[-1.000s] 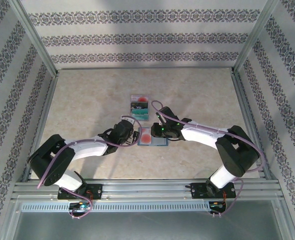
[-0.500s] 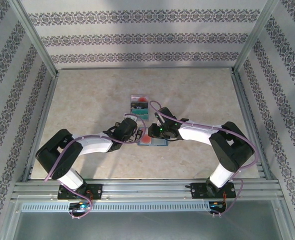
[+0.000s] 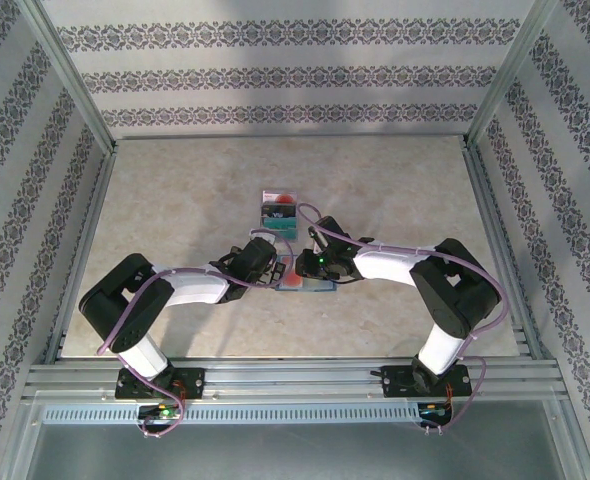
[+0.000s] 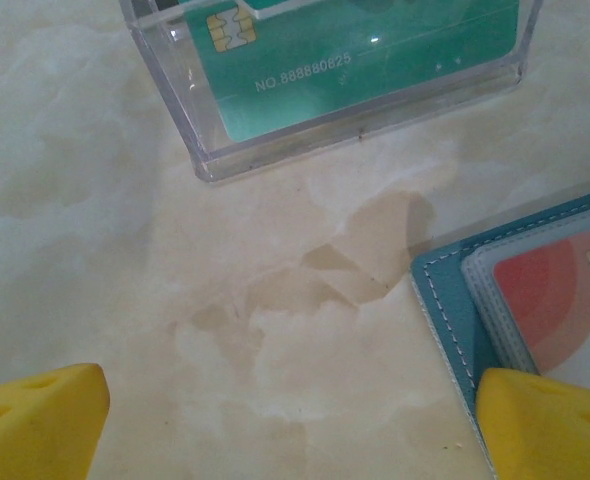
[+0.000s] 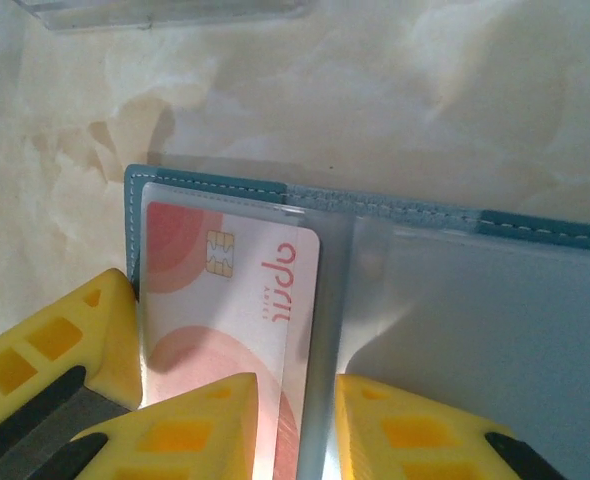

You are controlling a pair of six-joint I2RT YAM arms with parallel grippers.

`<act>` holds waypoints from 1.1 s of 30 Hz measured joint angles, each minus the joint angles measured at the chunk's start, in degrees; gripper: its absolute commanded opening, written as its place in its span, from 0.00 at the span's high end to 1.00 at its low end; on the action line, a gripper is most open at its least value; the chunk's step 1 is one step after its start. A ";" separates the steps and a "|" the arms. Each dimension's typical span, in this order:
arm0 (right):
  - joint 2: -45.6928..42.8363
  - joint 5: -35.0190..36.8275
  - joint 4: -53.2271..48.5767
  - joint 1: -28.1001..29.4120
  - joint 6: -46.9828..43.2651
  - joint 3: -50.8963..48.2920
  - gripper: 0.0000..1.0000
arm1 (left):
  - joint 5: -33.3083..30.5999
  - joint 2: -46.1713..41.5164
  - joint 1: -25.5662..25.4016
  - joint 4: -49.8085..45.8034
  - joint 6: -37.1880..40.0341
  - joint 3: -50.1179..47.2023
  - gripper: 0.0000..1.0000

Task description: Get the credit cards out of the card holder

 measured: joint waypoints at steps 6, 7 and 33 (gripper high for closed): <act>0.09 -0.94 0.85 -0.44 0.76 0.00 0.73 | 0.00 0.09 0.00 0.00 0.00 0.00 0.05; 0.09 -1.16 1.09 -0.66 0.81 0.00 0.74 | 0.02 0.11 0.00 0.00 -0.02 0.00 0.05; 0.02 -5.16 9.05 -2.32 4.20 -4.28 0.78 | 0.00 0.31 -0.02 0.02 -0.04 0.02 0.05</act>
